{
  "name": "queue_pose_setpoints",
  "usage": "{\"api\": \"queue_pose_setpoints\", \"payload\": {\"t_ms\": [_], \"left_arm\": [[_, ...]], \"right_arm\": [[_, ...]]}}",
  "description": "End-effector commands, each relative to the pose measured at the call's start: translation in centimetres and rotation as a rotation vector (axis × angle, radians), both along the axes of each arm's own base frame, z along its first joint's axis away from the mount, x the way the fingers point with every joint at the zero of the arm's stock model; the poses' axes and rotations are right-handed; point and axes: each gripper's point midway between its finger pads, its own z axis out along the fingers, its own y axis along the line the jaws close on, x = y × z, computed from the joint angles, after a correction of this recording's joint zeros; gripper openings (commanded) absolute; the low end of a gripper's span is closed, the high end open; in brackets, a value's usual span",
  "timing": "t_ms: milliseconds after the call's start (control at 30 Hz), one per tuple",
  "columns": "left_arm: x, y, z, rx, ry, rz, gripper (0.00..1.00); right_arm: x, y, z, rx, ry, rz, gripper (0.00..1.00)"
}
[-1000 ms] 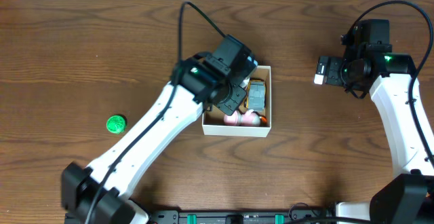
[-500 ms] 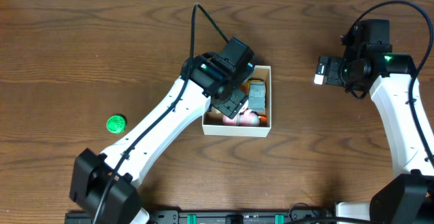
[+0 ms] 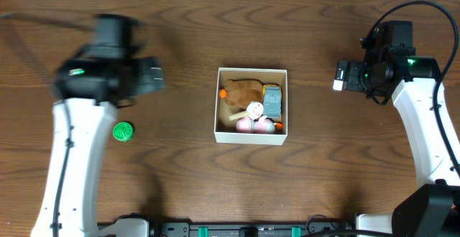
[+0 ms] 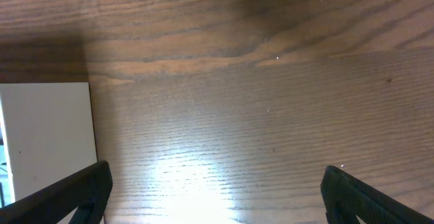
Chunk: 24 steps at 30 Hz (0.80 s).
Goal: Pack container
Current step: 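Move the left gripper to the green round toy and grasp it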
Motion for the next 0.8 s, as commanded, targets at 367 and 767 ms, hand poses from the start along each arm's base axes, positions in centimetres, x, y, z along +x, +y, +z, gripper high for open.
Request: {"api": "queue_pose_setpoints", "payload": {"t_ms": [367,767], "left_arm": [[-3.9,9.9,-5.4,-0.167,0.134,0.403,0.99],[-5.3,9.4,-16.5,-0.214,0.435,0.419,0.98]], "right_arm": [[-0.6,0.1,-0.4,0.002,0.028,0.018,0.99],[-0.6,1.0,-0.4,0.049,0.026,0.034,0.99]]}}
